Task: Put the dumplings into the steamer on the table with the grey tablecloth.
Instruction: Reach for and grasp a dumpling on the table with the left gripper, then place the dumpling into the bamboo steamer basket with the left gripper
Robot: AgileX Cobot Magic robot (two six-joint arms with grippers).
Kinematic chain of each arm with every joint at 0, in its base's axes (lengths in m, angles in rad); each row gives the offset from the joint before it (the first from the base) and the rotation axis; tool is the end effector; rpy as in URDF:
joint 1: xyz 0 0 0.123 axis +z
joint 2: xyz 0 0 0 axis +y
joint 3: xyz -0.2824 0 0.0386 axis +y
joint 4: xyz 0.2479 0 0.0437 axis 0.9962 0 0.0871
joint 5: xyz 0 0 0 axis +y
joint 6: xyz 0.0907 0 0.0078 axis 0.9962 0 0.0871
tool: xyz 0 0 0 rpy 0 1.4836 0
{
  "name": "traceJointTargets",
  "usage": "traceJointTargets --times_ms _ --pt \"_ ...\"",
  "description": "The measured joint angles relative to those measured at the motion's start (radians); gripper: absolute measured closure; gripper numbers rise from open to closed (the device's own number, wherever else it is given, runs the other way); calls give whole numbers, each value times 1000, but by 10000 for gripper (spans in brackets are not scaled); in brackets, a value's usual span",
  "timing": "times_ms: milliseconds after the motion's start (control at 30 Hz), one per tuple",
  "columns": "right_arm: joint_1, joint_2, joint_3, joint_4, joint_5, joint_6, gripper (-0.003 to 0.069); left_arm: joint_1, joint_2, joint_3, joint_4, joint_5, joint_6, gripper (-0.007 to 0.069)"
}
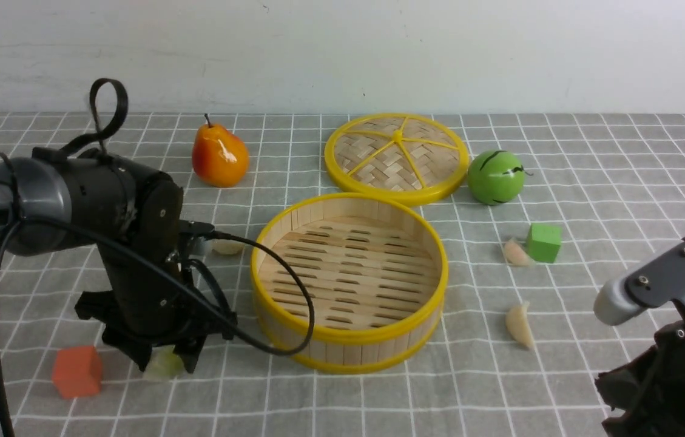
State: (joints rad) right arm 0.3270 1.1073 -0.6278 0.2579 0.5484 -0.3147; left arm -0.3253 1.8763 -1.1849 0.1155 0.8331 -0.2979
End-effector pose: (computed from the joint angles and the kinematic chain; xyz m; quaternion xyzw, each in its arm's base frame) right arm 0.1879 0.0765 0.2451 -0.2181 0.9211 0.0996 0.3067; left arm 0.3368 -0.1054 0.1664 0.0495 0.9955 0.0226 0.0772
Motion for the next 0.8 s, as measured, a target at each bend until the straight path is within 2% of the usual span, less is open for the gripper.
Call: traceJointTargets --times_ms 100,233,367,400,567,667,800 --pt "0 0 0 13 -1 0 674 0 8 -1 0 -4 0 362" --pt "0 0 0 19 -1 -1 673 0 8 -3 -22 -8 1 363" --pt "0 0 0 20 -16 -2 670 1 -30 -49 -165 36 20 390" --pt "0 0 0 20 -28 -2 671 1 -53 -77 -244 36 43 390" --pt "0 0 0 23 -50 -2 669 0 -86 -199 -532 -80 174 390" --pt "0 0 0 33 -52 -2 667 0 -34 -268 -602 -129 222 390" --pt "0 0 0 47 -63 -2 664 0 118 -412 -611 -109 230 390"
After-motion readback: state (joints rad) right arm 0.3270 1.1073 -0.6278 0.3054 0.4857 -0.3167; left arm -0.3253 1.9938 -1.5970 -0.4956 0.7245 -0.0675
